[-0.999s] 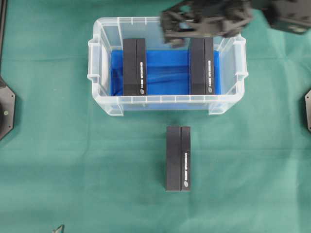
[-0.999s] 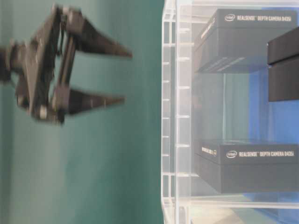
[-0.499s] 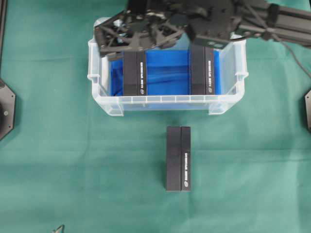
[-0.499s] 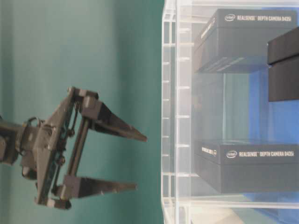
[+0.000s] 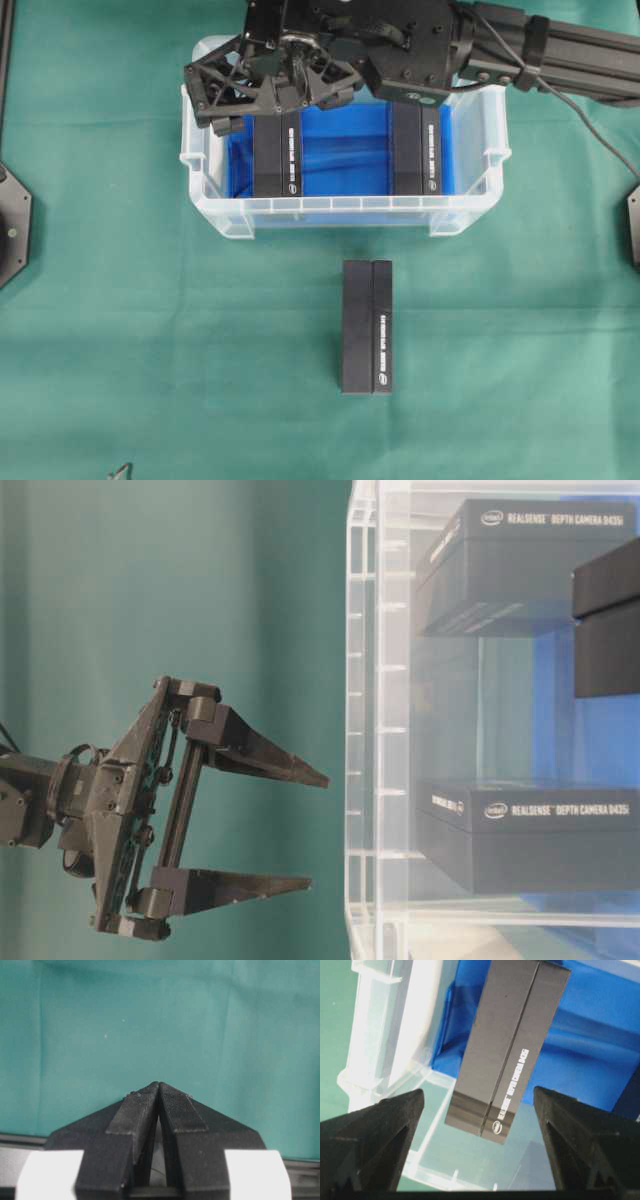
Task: Take the box out of the case with the right arm.
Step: 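Lower the open right gripper over the left black box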
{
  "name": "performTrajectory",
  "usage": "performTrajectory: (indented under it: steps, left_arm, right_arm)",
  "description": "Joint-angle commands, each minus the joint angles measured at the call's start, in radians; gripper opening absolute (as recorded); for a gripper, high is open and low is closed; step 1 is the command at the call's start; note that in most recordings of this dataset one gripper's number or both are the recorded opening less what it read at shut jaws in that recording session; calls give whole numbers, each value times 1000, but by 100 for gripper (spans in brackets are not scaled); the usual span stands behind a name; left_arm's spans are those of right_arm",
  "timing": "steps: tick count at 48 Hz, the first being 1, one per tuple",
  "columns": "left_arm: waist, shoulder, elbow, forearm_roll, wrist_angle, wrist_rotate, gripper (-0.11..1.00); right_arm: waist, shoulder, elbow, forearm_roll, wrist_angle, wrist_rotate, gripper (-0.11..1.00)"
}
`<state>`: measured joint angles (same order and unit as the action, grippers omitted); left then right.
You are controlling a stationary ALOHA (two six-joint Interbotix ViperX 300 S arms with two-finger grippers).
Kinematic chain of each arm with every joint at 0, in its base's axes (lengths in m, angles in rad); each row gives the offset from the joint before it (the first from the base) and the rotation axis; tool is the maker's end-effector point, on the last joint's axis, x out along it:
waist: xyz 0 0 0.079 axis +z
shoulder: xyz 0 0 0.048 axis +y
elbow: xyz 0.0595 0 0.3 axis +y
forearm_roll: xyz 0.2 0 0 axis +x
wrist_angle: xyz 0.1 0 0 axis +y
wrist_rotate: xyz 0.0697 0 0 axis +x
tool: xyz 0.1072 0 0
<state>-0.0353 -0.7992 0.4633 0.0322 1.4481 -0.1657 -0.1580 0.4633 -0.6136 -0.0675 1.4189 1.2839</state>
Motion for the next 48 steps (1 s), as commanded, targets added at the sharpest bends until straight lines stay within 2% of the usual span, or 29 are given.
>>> performTrajectory:
  steps: [1, 48]
  left_arm:
    - [3, 5, -28, 3, -2, 0, 0]
    - [3, 6, -26, 3, -2, 0, 0]
  right_arm:
    - [3, -25, -23, 2, -2, 2, 90]
    - [5, -26, -23, 2, -3, 28, 91]
